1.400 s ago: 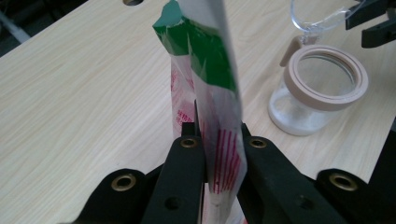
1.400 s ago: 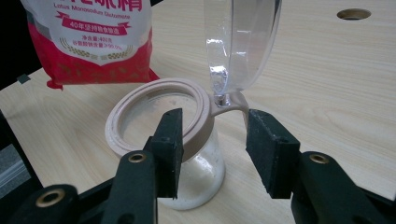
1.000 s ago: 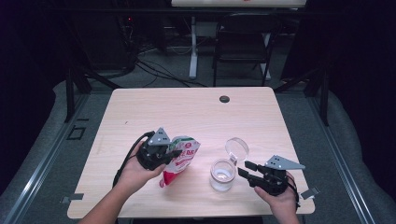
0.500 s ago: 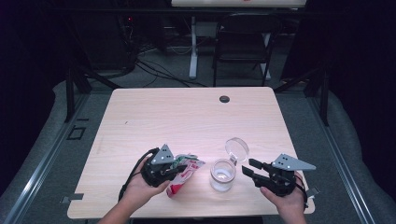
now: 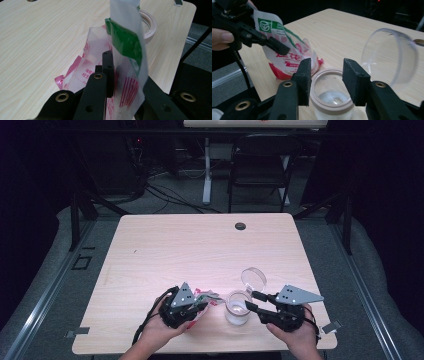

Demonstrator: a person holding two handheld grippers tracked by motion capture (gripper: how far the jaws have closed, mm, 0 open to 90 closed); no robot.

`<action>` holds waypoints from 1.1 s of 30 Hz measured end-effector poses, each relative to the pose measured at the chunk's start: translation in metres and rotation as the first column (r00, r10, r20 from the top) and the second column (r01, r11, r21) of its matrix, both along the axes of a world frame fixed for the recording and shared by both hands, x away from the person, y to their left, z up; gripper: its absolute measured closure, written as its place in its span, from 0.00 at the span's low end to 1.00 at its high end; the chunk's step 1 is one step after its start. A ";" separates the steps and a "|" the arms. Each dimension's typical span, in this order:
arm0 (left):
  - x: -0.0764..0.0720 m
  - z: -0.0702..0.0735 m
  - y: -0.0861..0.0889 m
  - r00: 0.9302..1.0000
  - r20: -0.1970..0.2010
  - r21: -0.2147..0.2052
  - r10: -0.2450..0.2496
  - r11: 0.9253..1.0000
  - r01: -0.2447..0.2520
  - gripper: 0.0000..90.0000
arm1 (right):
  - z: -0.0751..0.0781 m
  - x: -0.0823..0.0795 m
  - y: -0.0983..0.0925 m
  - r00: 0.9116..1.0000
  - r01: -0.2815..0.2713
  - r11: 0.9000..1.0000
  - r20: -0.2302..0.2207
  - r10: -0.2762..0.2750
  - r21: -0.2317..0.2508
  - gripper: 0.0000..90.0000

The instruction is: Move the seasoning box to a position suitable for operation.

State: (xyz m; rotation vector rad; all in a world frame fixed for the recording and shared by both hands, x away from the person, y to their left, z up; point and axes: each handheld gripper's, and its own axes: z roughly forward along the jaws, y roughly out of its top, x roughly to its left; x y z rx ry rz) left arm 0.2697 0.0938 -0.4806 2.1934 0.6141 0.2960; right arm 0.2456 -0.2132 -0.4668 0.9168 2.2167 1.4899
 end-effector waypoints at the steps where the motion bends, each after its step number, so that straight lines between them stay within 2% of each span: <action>1: 0.000 -0.001 0.000 1.000 0.000 -0.010 0.000 1.000 0.000 0.96 | -0.001 0.001 0.003 1.000 -0.012 1.000 -0.007 0.012 -0.003 0.67; 8: 0.001 -0.004 0.000 1.000 -0.016 -0.037 0.004 0.999 -0.005 0.96 | -0.006 0.012 0.031 0.992 -0.123 0.991 -0.049 0.120 -0.048 0.78; 13: 0.001 -0.005 0.000 1.000 -0.016 -0.038 0.004 0.999 -0.004 0.96 | -0.009 0.017 0.043 0.986 -0.161 0.985 -0.058 0.158 -0.063 0.80; 22: 0.001 -0.005 0.001 1.000 -0.022 -0.055 0.008 0.998 -0.010 0.96 | -0.016 0.028 0.059 0.980 -0.190 0.976 -0.079 0.182 -0.103 0.82; 33: 0.001 -0.006 0.002 1.000 -0.029 -0.062 0.006 0.998 -0.007 0.96 | -0.019 0.034 0.065 0.979 -0.194 0.973 -0.089 0.184 -0.122 0.84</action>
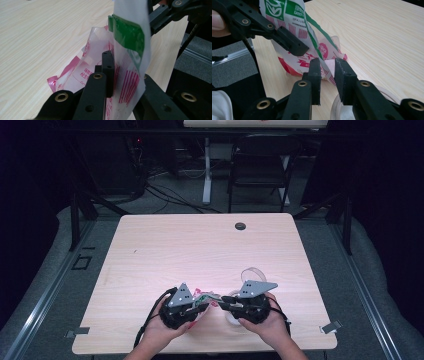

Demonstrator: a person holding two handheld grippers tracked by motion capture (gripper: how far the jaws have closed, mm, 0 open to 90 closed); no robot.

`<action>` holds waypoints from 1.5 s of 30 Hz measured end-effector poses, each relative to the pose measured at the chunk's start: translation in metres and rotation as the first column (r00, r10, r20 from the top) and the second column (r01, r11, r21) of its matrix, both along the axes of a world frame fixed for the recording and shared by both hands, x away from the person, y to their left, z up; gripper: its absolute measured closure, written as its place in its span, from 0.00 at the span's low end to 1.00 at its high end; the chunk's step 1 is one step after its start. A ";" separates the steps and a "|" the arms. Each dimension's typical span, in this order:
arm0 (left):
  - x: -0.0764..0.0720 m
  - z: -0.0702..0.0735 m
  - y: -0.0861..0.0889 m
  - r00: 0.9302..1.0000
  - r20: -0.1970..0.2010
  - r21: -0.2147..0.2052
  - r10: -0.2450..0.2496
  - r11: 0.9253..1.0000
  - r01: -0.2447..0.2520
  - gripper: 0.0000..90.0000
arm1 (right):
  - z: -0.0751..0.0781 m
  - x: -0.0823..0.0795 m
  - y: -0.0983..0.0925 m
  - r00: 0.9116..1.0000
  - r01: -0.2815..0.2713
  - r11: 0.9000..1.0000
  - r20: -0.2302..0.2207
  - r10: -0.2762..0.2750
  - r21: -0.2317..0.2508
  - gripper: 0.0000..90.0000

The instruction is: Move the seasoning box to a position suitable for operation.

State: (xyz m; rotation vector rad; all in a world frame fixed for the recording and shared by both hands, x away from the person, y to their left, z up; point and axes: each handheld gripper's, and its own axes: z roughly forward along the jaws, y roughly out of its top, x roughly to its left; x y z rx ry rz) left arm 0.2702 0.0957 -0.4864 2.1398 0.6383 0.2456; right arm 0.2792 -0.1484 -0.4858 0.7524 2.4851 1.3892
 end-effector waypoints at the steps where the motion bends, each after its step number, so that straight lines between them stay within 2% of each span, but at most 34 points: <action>1: 0.000 0.000 0.000 1.000 0.001 0.001 0.000 1.000 0.000 0.96 | 0.000 0.000 0.000 1.000 0.000 1.000 0.000 0.000 0.000 0.84; 6: 0.000 0.000 -0.001 1.000 0.003 -0.002 0.002 1.000 -0.002 0.96 | -0.001 0.002 0.004 1.000 -0.013 1.000 -0.001 0.013 -0.024 0.84; 17: -0.001 -0.001 0.001 1.000 0.004 -0.011 -0.001 1.000 0.001 0.92 | -0.001 0.004 0.010 1.000 -0.025 0.998 -0.013 0.025 -0.053 1.00; 20: -0.003 -0.002 0.001 1.000 0.014 -0.013 0.010 1.000 -0.010 0.87 | 0.000 0.004 0.010 0.999 -0.029 0.998 -0.023 0.028 -0.053 1.00; 28: -0.007 -0.006 0.010 0.998 0.019 -0.022 0.059 0.998 -0.059 0.65 | 0.002 0.002 0.010 0.999 -0.036 0.998 -0.037 0.034 -0.043 1.00; 31: -0.010 -0.010 0.014 0.996 0.023 -0.027 0.082 0.996 -0.082 0.60 | 0.004 0.001 0.011 0.999 -0.041 0.998 -0.033 0.039 -0.044 1.00; 34: -0.015 -0.015 0.020 0.993 0.019 -0.053 0.118 0.992 -0.116 0.55 | 0.005 0.001 0.011 0.998 -0.046 0.999 -0.036 0.045 -0.026 1.00; 37: -0.019 -0.020 0.022 0.990 0.024 -0.027 0.139 0.990 -0.138 0.48 | 0.007 0.000 0.013 0.998 -0.051 0.998 -0.032 0.050 -0.022 1.00; 39: -0.020 -0.023 0.023 0.988 0.017 -0.025 0.155 0.988 -0.155 0.41 | 0.009 -0.002 0.015 0.998 -0.056 0.998 -0.024 0.055 -0.029 1.00; 43: -0.020 -0.034 0.027 0.985 -0.005 -0.009 0.172 0.985 -0.172 0.40 | 0.011 -0.003 0.016 0.998 -0.056 0.998 -0.021 0.056 -0.026 1.00; 45: -0.019 -0.039 0.028 0.982 0.000 0.003 0.191 0.982 -0.191 0.39 | 0.012 -0.003 0.017 0.998 -0.056 0.998 -0.017 0.056 -0.030 1.00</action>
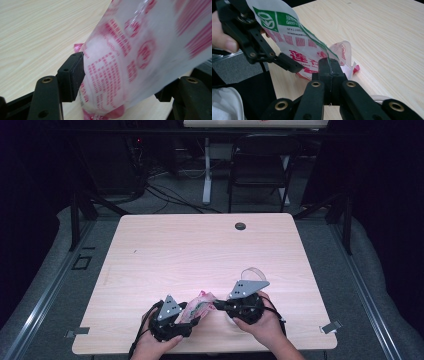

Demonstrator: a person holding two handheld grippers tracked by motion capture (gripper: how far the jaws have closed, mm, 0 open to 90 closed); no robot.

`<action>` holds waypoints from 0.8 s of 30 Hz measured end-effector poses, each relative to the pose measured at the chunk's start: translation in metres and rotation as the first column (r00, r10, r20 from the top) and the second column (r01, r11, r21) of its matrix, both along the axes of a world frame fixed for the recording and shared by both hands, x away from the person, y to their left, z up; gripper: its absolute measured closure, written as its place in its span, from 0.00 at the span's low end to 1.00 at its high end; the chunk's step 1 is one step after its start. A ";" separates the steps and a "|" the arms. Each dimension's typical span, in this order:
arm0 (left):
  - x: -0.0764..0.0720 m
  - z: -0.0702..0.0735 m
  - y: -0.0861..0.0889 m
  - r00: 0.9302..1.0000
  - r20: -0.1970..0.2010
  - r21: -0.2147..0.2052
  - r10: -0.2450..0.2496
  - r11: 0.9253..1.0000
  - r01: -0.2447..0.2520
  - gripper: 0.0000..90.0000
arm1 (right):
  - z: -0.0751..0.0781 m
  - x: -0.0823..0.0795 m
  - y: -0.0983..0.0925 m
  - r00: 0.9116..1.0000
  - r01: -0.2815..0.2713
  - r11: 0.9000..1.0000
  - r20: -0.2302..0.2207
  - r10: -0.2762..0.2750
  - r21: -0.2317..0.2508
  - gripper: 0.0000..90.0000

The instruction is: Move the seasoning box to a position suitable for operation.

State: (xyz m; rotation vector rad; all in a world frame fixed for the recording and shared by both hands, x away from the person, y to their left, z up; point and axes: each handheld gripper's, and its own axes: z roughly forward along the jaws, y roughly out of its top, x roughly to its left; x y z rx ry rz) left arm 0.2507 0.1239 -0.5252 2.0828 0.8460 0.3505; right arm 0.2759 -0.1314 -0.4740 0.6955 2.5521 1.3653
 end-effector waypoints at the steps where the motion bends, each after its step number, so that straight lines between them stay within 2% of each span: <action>1: 0.001 -0.002 0.000 1.000 -0.010 -0.014 0.009 1.000 -0.009 0.39 | 0.000 0.000 0.000 1.000 0.000 1.000 -0.002 0.000 0.001 1.00; 3: 0.002 -0.006 0.001 1.000 -0.015 -0.017 0.016 1.000 -0.016 0.38 | 0.000 0.000 0.001 1.000 0.001 1.000 -0.001 -0.001 0.006 1.00; 7: 0.004 -0.016 0.001 0.999 -0.049 -0.055 0.005 0.998 -0.008 0.34 | 0.000 0.000 0.001 1.000 0.001 1.000 0.001 -0.001 0.005 1.00; 8: 0.005 -0.018 0.001 0.999 -0.052 -0.041 0.002 0.999 -0.004 0.33 | 0.000 0.000 0.000 1.000 0.000 1.000 0.000 0.000 0.005 1.00; 15: 0.009 -0.029 -0.003 0.998 -0.060 -0.032 0.031 0.999 -0.033 0.28 | -0.002 0.000 -0.002 1.000 0.000 1.000 -0.001 0.000 0.014 1.00; 21: 0.012 -0.039 -0.009 0.997 -0.053 0.030 0.047 0.999 -0.046 0.27 | -0.003 0.000 -0.002 1.000 0.001 1.000 0.000 -0.001 0.019 1.00; 24: 0.013 -0.044 -0.011 0.996 -0.064 0.039 0.055 0.998 -0.052 0.27 | -0.004 -0.001 -0.003 1.000 0.004 1.000 0.000 -0.004 0.019 1.00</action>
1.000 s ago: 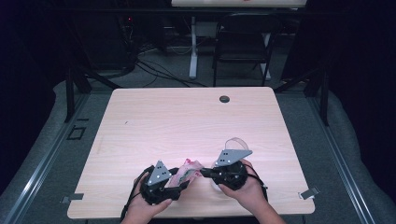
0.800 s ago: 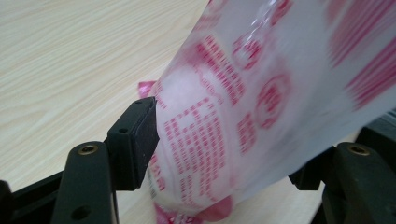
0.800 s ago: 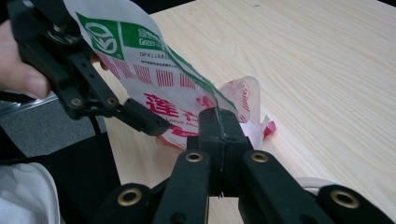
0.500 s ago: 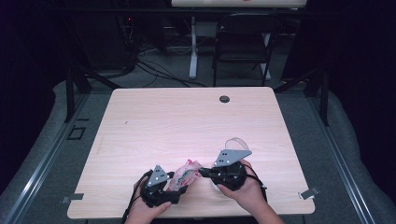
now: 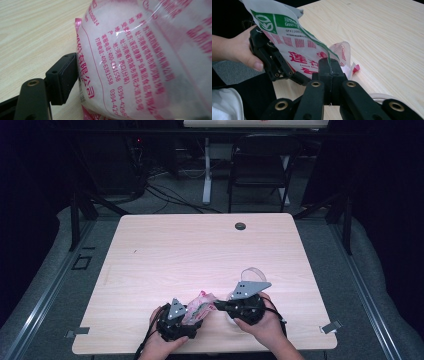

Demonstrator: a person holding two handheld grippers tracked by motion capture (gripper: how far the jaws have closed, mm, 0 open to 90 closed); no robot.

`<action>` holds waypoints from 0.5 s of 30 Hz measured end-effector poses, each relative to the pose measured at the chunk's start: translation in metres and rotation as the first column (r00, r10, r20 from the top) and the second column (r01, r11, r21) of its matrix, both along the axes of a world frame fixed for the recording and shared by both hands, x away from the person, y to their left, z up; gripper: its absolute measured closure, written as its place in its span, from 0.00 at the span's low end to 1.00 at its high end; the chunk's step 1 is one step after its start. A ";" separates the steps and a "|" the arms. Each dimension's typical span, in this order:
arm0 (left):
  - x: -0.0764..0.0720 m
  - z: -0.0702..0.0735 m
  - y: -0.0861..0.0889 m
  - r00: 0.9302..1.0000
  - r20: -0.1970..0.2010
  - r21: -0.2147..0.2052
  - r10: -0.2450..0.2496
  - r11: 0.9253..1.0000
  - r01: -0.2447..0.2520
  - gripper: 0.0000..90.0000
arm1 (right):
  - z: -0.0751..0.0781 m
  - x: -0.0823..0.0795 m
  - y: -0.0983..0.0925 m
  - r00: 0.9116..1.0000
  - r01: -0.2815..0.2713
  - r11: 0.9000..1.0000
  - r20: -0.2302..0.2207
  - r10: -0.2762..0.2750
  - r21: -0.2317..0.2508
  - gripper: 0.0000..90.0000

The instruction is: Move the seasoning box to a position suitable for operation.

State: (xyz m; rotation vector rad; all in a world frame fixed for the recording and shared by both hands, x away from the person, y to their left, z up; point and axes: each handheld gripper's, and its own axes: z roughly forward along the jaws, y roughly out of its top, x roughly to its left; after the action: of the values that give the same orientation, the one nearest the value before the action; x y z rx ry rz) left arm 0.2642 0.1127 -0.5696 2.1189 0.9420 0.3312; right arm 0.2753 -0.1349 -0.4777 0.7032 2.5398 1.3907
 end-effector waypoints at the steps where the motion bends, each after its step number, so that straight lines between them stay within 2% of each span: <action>1: 0.001 -0.001 0.000 1.000 0.001 0.009 -0.005 1.000 0.005 0.27 | 0.000 0.000 0.000 1.000 0.000 1.000 0.000 0.000 0.000 1.00; 2: 0.002 -0.003 -0.001 1.000 0.004 0.020 -0.008 1.000 0.008 0.27 | 0.000 0.000 0.000 1.000 0.000 1.000 -0.001 0.000 0.000 1.00; 10: 0.005 -0.011 -0.005 1.000 -0.020 0.035 -0.006 0.999 0.007 0.27 | -0.002 0.000 -0.002 1.000 0.002 1.000 0.000 -0.002 0.006 1.00; 11: 0.005 -0.012 -0.005 1.000 -0.012 0.037 -0.005 0.999 0.005 0.27 | -0.002 0.000 -0.002 1.000 0.003 1.000 -0.002 -0.003 0.009 1.00; 15: 0.007 -0.013 -0.007 1.000 -0.020 0.046 -0.009 0.999 0.010 0.27 | -0.002 -0.001 -0.002 1.000 0.003 1.000 0.000 -0.003 0.009 1.00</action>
State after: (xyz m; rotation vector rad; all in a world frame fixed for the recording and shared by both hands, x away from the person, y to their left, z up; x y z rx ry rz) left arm 0.2711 0.1053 -0.5826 2.1716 0.9438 0.3310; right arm 0.2746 -0.1369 -0.4801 0.7086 2.5332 1.4025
